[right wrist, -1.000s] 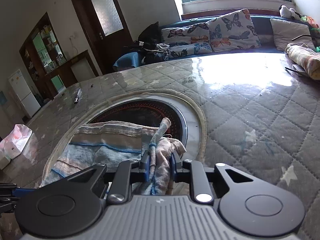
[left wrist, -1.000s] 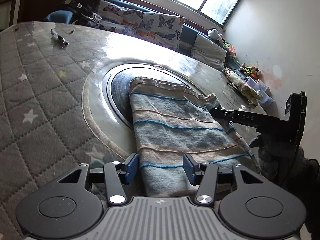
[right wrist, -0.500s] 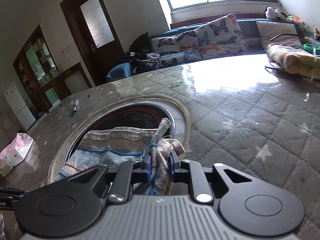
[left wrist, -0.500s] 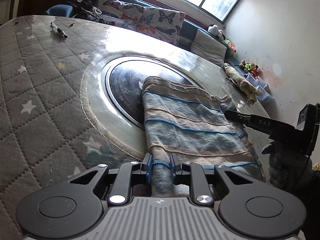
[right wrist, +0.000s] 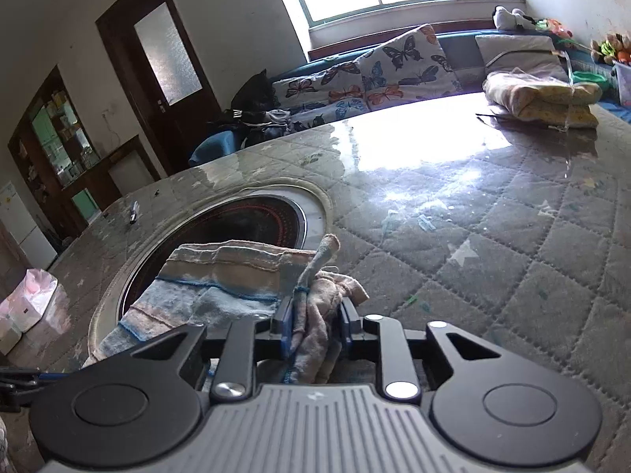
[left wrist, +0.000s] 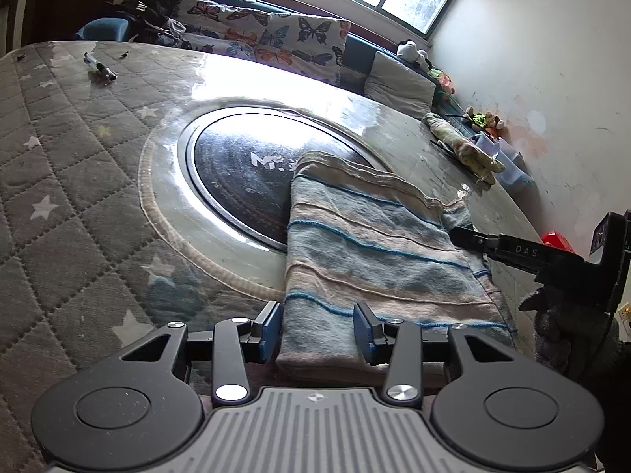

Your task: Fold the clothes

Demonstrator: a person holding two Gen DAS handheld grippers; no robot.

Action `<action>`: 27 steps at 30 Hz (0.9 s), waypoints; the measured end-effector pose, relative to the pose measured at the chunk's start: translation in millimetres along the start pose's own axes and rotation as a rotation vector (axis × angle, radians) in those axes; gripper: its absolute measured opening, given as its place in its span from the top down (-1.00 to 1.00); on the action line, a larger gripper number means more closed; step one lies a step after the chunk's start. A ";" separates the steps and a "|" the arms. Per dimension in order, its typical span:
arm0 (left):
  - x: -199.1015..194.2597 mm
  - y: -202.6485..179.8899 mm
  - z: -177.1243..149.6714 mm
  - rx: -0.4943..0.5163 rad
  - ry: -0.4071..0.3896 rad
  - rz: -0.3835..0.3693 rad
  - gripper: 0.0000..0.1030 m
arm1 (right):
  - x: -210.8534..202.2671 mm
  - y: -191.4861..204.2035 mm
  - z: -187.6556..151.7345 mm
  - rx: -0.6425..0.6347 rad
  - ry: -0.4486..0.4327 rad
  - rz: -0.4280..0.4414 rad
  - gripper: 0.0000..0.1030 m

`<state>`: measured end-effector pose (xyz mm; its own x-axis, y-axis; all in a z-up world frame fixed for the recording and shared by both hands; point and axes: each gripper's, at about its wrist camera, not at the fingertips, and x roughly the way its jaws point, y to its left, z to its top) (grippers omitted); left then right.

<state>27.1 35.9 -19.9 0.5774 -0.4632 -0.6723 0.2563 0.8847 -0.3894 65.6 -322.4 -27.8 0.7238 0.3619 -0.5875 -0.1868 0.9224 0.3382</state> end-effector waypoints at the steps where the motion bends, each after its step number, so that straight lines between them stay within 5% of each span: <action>1: 0.6 0.4 0.2 0.002 0.001 -0.002 0.19 | 0.2 -0.8 -0.7 0.004 -0.003 -0.001 0.40; 6: 1.5 -0.6 0.7 0.000 0.004 -0.004 0.19 | 1.1 -4.5 -4.3 0.024 -0.020 -0.008 0.35; 8: 1.6 -1.6 0.2 0.002 0.003 -0.003 0.22 | 2.5 -2.1 -5.0 0.016 -0.010 -0.001 0.49; 10: 2.2 -0.4 0.0 -0.004 0.007 0.001 0.50 | 2.8 -1.1 -4.9 0.018 -0.006 0.008 0.61; 15: -3.2 -2.7 5.1 0.002 -0.010 -0.012 0.77 | -5.6 1.1 0.3 0.027 -0.035 0.025 0.69; 27: 8.2 -49.5 39.4 0.096 -0.054 -0.087 0.80 | -44.1 -4.9 32.5 -0.010 -0.142 -0.040 0.71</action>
<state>49.6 -9.7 18.7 0.5898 -0.5372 -0.6030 0.3790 0.8434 -0.3807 56.2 -347.3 20.3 0.8175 0.3031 -0.4897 -0.1624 0.9371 0.3089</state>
